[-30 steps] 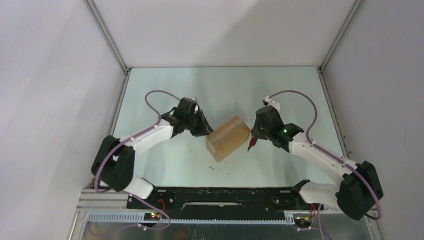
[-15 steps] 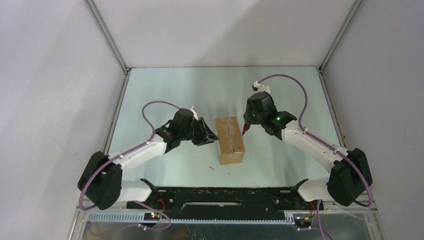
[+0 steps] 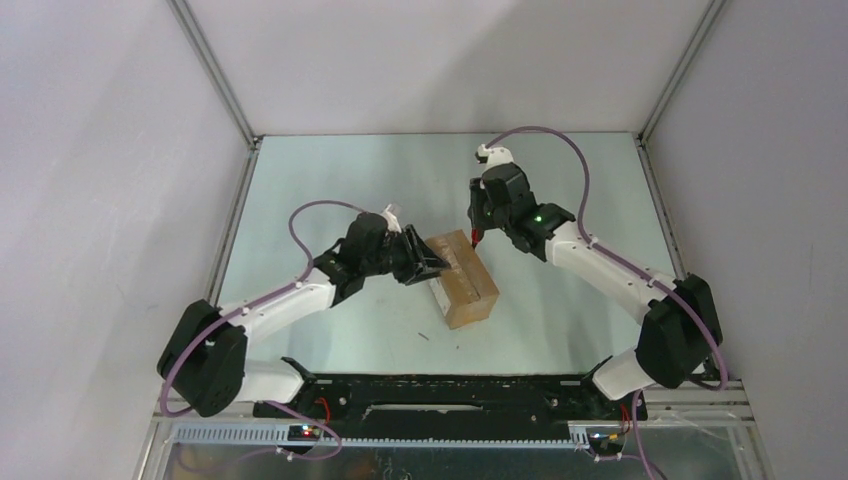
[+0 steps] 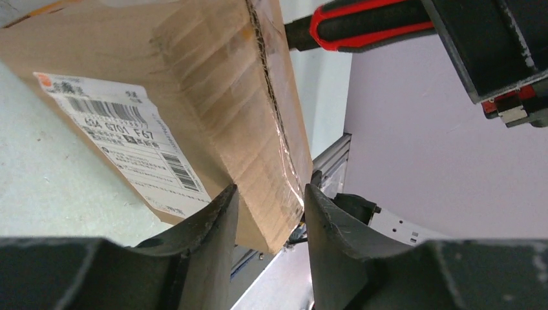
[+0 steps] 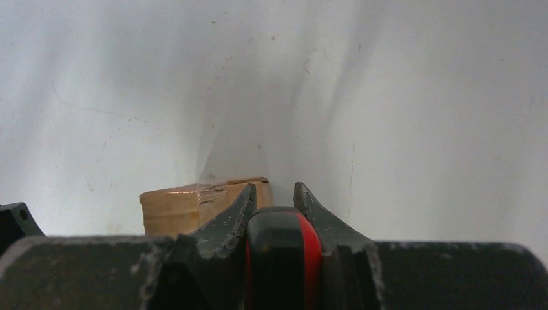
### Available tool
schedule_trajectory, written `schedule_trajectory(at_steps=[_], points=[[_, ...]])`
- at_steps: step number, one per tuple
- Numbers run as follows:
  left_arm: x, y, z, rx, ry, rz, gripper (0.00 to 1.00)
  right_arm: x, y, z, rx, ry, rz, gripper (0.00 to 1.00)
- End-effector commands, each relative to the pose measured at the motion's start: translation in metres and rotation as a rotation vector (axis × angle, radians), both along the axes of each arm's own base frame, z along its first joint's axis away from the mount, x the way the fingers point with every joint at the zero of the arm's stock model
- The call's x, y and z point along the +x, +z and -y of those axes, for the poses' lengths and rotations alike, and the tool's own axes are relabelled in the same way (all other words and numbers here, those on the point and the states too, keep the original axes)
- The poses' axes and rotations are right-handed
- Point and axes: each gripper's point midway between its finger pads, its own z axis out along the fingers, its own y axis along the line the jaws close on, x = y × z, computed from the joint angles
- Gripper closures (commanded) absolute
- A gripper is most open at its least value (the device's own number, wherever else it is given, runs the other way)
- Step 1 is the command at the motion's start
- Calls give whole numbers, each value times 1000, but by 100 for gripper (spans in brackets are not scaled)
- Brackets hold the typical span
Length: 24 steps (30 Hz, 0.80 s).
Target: Unpack the express box
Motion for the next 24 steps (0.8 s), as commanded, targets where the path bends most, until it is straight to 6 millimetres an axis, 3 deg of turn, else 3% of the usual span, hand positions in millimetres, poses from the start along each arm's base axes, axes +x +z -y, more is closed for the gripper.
schedule_trajectory(at_steps=[1,5,8,13,17,24], points=[[0,31,-4,-23,43,60,52,9,36,-31,57,74,95,100],[15,12,-61,189,221,68,36,10,55,-22,29,51,149,100],[28,8,-81,271,251,68,30,4,75,-17,39,40,190,100],[56,10,-84,323,263,94,16,-11,107,-22,41,18,292,100],[71,16,-74,299,245,115,1,-16,115,-38,50,24,342,100],[69,-2,-64,271,217,58,4,-18,111,-68,38,26,395,100]])
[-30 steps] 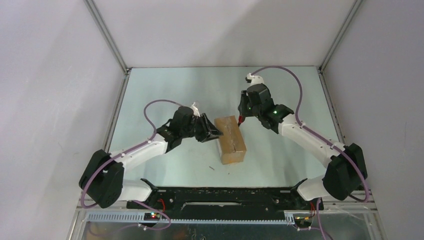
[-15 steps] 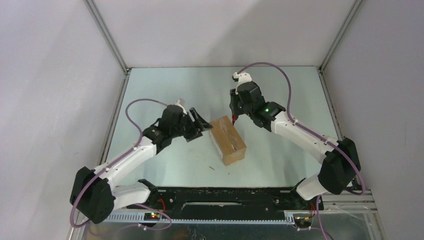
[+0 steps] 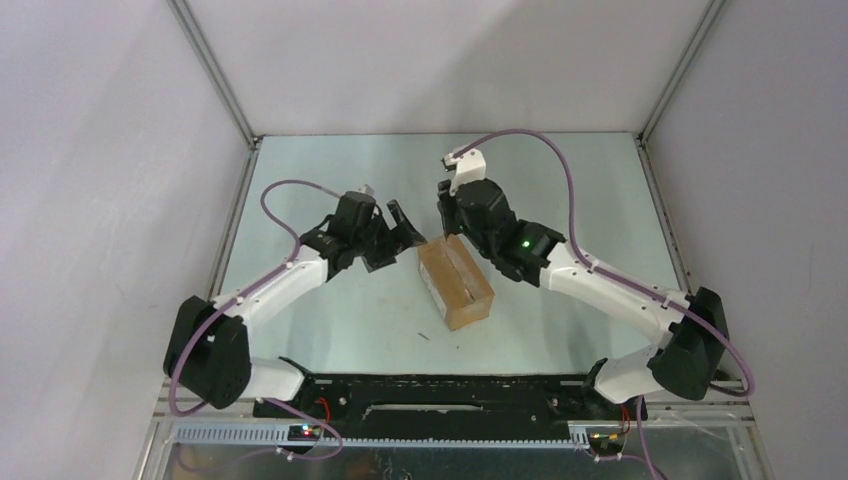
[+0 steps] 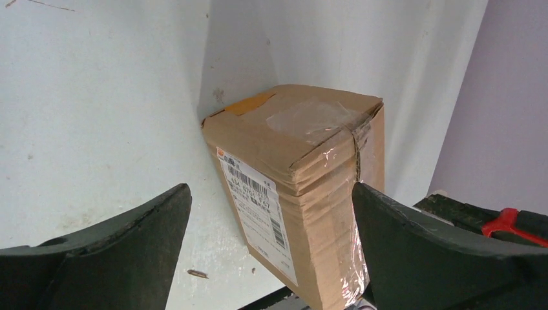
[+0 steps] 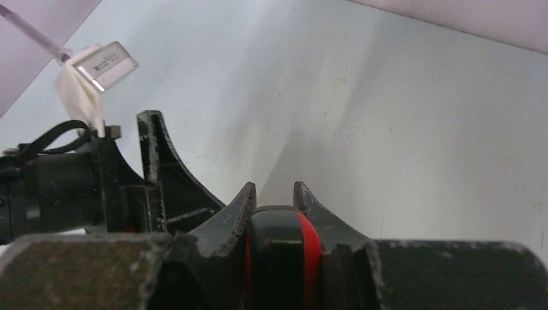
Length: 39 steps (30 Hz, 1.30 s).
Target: Unpack the express box
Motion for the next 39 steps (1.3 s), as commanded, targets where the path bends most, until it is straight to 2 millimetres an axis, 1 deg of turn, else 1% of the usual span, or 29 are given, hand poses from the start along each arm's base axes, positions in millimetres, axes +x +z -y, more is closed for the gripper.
schedule_trajectory(at_steps=[1,3,6,8,10,14,20,29,39], points=[[11,12,13,-63,-26,39,4,15,30,-15,44,-53,129,100],[12,6,16,-83,-24,27,6,15,34,-25,47,-44,172,100],[9,-3,19,-105,-27,4,7,13,34,-39,17,-32,221,100],[6,-7,20,-115,-24,-7,8,10,30,-44,-15,-30,239,100],[4,-12,20,-121,-22,-21,11,9,27,-47,-23,-25,257,100],[0,-23,21,-139,-11,-59,19,9,18,-49,-51,-33,281,100],[-1,-32,24,-155,4,-96,25,7,7,-48,-85,-37,288,100],[-1,-33,22,-147,16,-106,27,-1,-13,-43,-116,-26,289,100],[-2,-33,21,-143,20,-110,27,-8,-14,-48,-194,-30,367,100]])
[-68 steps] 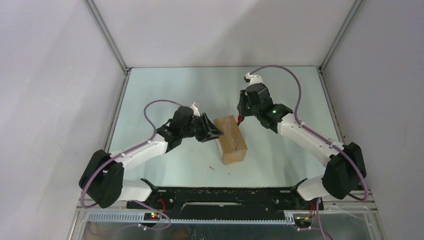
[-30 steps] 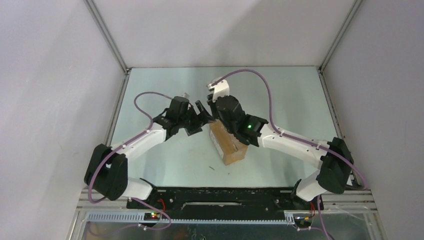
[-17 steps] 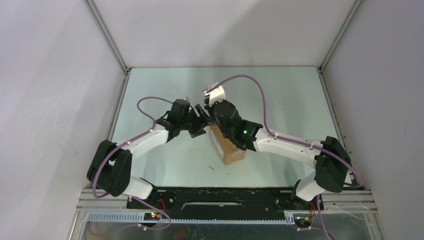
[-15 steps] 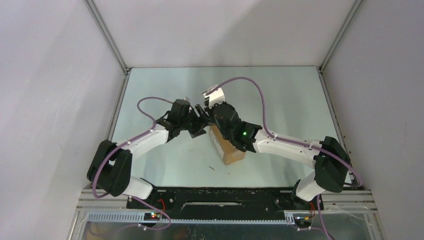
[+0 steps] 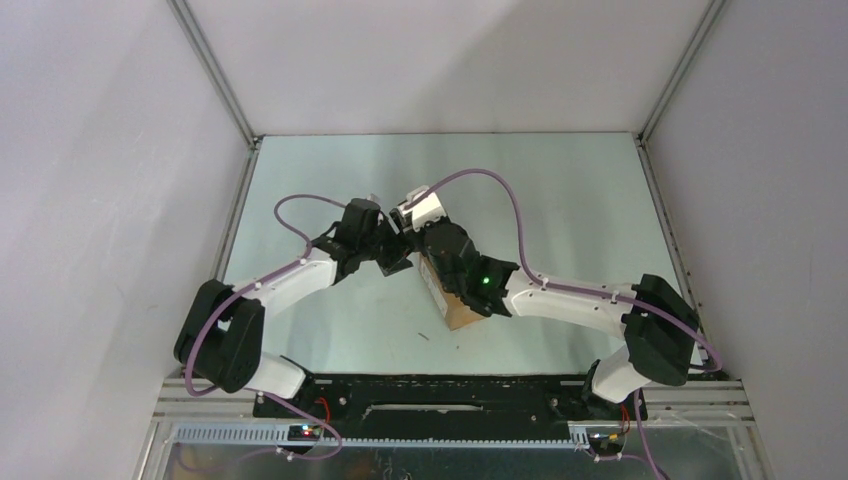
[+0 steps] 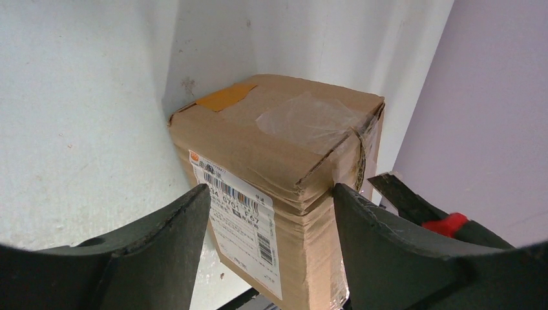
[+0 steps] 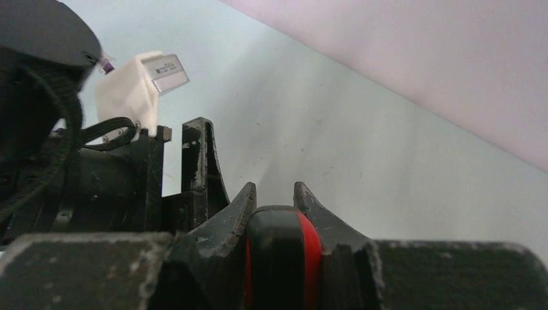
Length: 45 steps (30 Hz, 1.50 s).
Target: Unpack the express box
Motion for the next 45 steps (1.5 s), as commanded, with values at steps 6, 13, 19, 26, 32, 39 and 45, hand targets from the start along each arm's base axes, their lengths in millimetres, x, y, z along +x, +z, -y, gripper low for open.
schedule_trajectory(at_steps=[6,13,19,26,32,39,45], points=[[-3,-10,-4,11,12,-29,27,-2,12,-4,4,-29,78,100],[-4,-11,-4,14,14,-33,28,-2,5,-2,-25,-36,79,100],[-5,-11,-4,13,11,-34,28,-3,-3,-2,-50,-27,71,100],[-5,-13,-5,15,23,-47,29,-9,-6,3,-107,-57,104,100],[-6,-16,-10,30,46,-60,30,-16,-8,3,-140,-53,110,100],[-6,-14,-10,7,77,-63,32,-21,-27,4,-164,-36,49,100],[-8,0,-1,-64,90,-71,32,-33,-38,8,-111,-15,-16,100]])
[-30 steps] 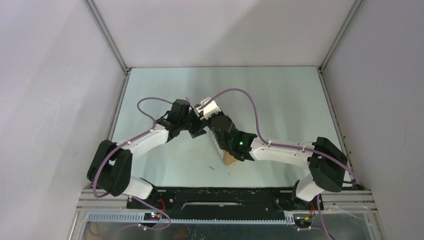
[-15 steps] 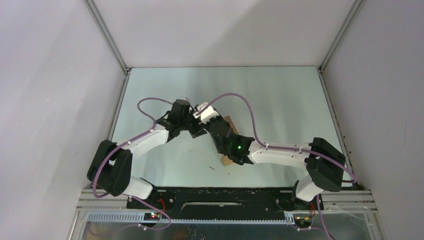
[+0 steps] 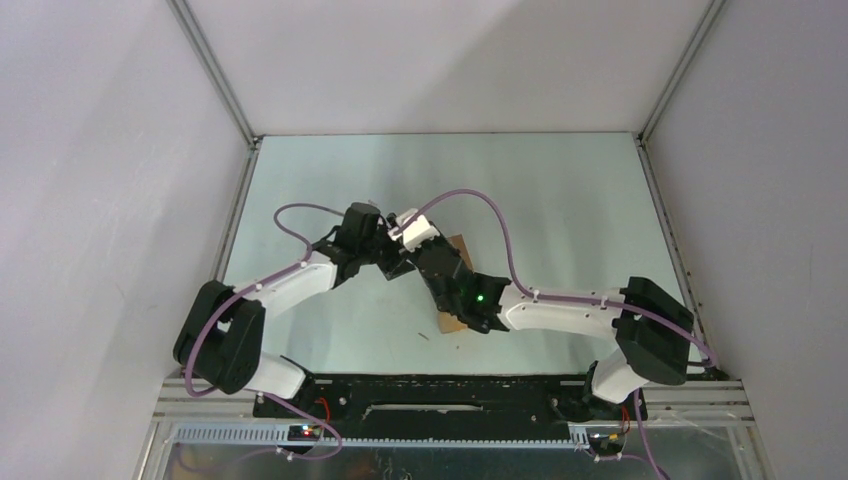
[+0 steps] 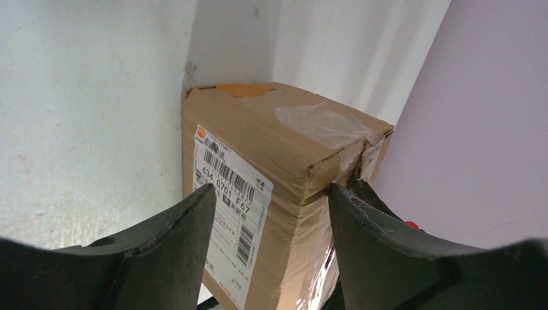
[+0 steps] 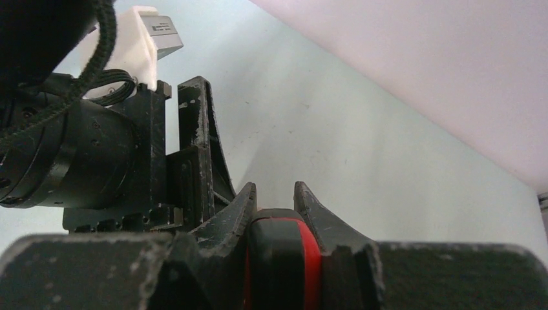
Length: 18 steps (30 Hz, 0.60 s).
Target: Unpack the express box
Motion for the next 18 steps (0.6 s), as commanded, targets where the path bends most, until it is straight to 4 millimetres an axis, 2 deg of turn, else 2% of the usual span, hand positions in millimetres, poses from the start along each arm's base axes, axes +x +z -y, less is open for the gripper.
schedule_trajectory(at_steps=[1,6,9,14,18], points=[[-4,7,-3,-13,43,-9,33,-14,-16,11,34,-6,-75,100],[2,16,-6,7,80,13,29,-23,-10,10,89,29,-83,100],[2,21,-3,17,70,21,25,-27,-8,3,118,92,-93,100],[-9,19,-7,40,60,3,25,-34,0,-5,182,185,-115,100],[-18,25,-8,41,39,17,25,-39,5,-6,242,266,-152,100]])
